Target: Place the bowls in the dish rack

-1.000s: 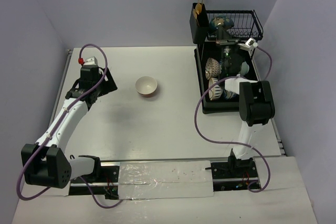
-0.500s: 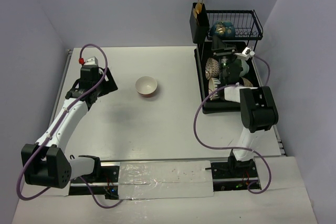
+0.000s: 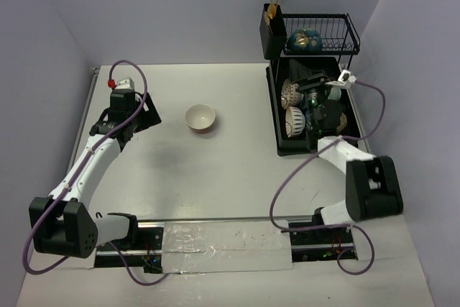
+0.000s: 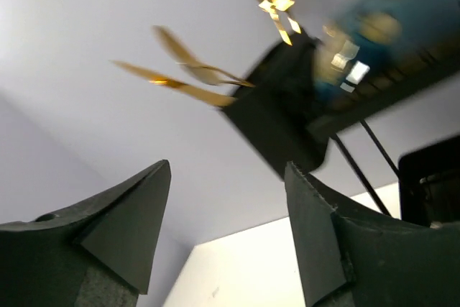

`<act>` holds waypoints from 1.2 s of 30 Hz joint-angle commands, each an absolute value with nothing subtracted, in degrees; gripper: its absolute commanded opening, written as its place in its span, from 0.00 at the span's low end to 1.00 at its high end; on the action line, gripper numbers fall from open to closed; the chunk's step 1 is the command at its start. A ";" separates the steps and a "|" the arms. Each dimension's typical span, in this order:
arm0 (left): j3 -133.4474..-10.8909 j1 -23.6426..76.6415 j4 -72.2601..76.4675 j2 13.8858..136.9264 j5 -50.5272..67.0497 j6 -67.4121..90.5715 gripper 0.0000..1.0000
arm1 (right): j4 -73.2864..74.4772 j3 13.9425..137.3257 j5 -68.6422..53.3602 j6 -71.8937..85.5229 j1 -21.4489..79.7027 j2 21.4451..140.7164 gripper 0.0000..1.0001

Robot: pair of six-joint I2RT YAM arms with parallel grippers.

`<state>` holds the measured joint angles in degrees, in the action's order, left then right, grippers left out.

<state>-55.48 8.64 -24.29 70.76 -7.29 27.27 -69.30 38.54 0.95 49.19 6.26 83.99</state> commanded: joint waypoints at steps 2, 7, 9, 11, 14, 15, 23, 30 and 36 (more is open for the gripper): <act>-55.81 8.44 -22.76 71.19 -5.98 28.04 0.84 | -49.65 41.30 -4.30 33.34 9.40 72.87 0.73; -56.25 8.44 -23.47 71.72 -8.26 28.13 0.85 | -28.95 50.35 -4.66 16.90 18.60 70.22 0.76; -56.78 8.44 -24.25 72.16 -9.57 28.12 0.85 | -19.28 54.99 -3.95 9.72 22.31 72.14 0.79; -57.13 8.44 -24.52 72.68 -10.10 28.12 0.85 | -11.62 57.38 -4.65 5.73 27.32 74.17 0.80; -56.95 8.44 -24.87 72.60 -11.60 28.21 0.85 | -3.53 61.25 -8.43 -1.82 32.76 79.18 0.80; -56.95 8.44 -24.87 72.16 -12.47 28.13 0.86 | -1.43 63.70 -10.26 -5.67 34.00 82.32 0.80; -56.43 8.44 -24.52 70.49 -14.59 28.30 0.89 | 16.51 79.09 -10.37 -20.03 44.47 99.48 0.78; -55.99 8.44 -24.52 69.17 -15.64 28.30 0.95 | 19.86 91.22 -8.88 -24.78 47.99 111.51 0.77; -55.99 8.44 -24.52 68.56 -15.21 28.21 0.96 | 22.15 97.11 -7.48 -26.54 48.16 117.67 0.74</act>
<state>-55.51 8.64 -25.12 70.17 -14.57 28.12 20.14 93.45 -8.82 -23.97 48.31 115.79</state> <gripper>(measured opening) 0.953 0.743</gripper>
